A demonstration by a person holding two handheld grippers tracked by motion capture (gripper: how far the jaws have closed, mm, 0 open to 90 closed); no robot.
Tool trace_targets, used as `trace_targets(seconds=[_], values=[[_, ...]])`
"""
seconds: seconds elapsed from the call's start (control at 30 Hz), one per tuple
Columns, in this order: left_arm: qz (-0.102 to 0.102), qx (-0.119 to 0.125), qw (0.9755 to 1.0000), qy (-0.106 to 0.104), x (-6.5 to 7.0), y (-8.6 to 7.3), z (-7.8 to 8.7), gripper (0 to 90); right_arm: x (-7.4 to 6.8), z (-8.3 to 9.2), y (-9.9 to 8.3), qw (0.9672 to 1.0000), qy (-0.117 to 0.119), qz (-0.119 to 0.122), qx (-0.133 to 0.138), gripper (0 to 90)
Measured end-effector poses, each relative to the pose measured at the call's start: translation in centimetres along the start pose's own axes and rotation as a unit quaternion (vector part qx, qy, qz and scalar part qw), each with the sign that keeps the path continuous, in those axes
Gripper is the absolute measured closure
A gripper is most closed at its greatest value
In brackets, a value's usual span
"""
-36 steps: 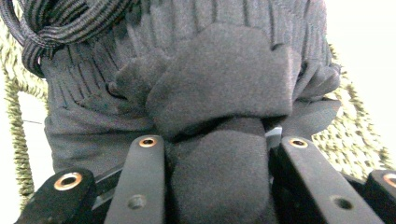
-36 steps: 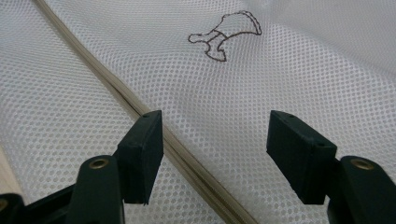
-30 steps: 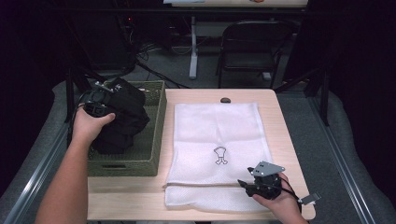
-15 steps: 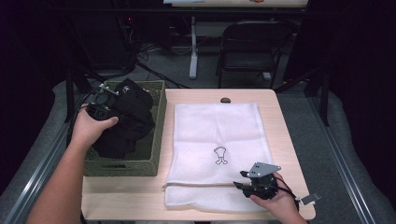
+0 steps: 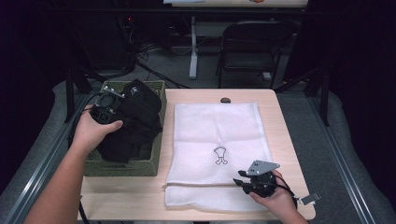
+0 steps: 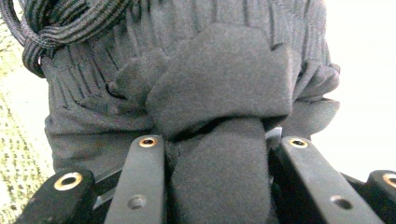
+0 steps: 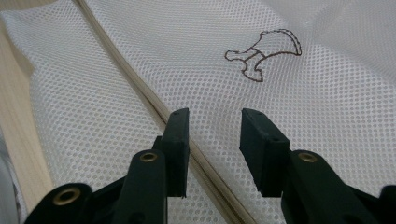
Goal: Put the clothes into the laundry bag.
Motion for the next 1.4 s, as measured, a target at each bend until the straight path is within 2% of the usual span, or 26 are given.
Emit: trace_targets(seconds=[0.1,0.23,0.3,0.4,0.6,0.77,0.97,1.2,1.4], values=[[-0.006,-0.001,1.0,0.0,0.5,0.0,0.1,66.2,0.2,0.0,0.4,1.0,0.004,-0.002,-0.002,64.9],[-0.01,0.001,0.9999,-0.004,0.9,0.0,0.3,66.2,0.3,-0.2,1.0,0.9997,0.023,-0.006,0.0,67.4],[-0.01,0.003,0.9999,-0.005,1.1,0.1,0.4,66.2,0.5,-0.5,1.1,0.9997,0.023,0.004,-0.003,67.9],[-0.013,0.004,0.9999,-0.007,1.5,0.1,0.4,66.2,0.6,-0.9,1.5,0.9996,0.028,0.004,-0.003,70.2],[-0.016,0.01,0.9997,-0.015,2.1,0.3,0.5,66.3,0.3,-1.7,2.4,0.9992,0.036,0.014,0.004,72.9],[-0.02,0.005,0.9997,-0.013,2.7,0.2,0.3,66.3,-0.3,-2.5,3.0,0.9983,0.056,0.015,0.009,73.8],[-0.023,0.008,0.9995,-0.019,3.7,0.2,0.3,66.3,-1.7,-3.1,2.6,0.9974,0.065,0.032,0.003,73.8],[-0.037,0.012,0.9989,-0.027,4.6,0.3,0.3,66.3,-2.3,-3.7,1.8,0.9971,0.066,0.037,-0.007,70.5],[-0.045,0.011,0.9985,-0.029,5.1,0.3,0.1,66.3,-2.8,-4.1,1.2,0.9959,0.071,0.053,-0.018,69.1]])
Point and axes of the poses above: each handheld gripper's, and its own axes: z roughly backward along the jaws, y roughly out of its top, x roughly to its right, the point moved 8 cm from there along -z, roughly forward along the jaws, and after that the axes turned 4 degrees about -y, right-handed, at the moved point
